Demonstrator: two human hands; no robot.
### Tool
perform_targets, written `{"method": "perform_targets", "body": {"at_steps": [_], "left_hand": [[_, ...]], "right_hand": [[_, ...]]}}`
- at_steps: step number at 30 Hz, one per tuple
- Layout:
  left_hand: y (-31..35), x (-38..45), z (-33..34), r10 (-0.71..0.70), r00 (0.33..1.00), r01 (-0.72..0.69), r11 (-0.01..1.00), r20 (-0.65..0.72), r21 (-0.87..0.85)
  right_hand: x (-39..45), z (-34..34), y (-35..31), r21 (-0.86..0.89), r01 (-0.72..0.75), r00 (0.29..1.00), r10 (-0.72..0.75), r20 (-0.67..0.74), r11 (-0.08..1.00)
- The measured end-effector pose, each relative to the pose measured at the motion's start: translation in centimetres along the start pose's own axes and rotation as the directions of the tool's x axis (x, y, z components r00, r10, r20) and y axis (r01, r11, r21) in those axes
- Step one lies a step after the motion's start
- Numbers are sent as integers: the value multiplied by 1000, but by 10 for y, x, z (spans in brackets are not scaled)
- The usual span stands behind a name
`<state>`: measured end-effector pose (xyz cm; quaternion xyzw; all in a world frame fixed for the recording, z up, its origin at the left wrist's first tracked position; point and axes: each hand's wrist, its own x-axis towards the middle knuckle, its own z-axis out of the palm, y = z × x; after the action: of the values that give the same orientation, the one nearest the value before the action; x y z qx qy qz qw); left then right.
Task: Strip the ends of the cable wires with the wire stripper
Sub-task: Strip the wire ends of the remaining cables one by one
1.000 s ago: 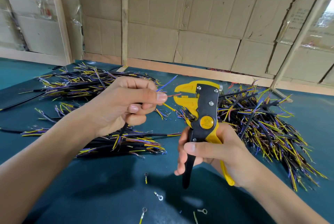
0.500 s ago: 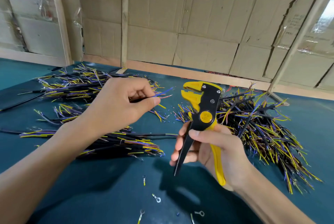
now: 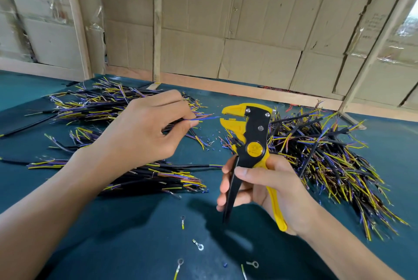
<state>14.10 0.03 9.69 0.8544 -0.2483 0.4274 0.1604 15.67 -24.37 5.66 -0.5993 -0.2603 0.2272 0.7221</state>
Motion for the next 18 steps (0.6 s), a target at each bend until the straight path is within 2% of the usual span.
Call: {"method": "perform_targets", "body": {"at_steps": [18], "left_hand": [[-3,-2,1,42,999,-43,999,-27,-23]], "right_hand": [[-1,-4,2,-52,13,999,-12,30,999]]}}
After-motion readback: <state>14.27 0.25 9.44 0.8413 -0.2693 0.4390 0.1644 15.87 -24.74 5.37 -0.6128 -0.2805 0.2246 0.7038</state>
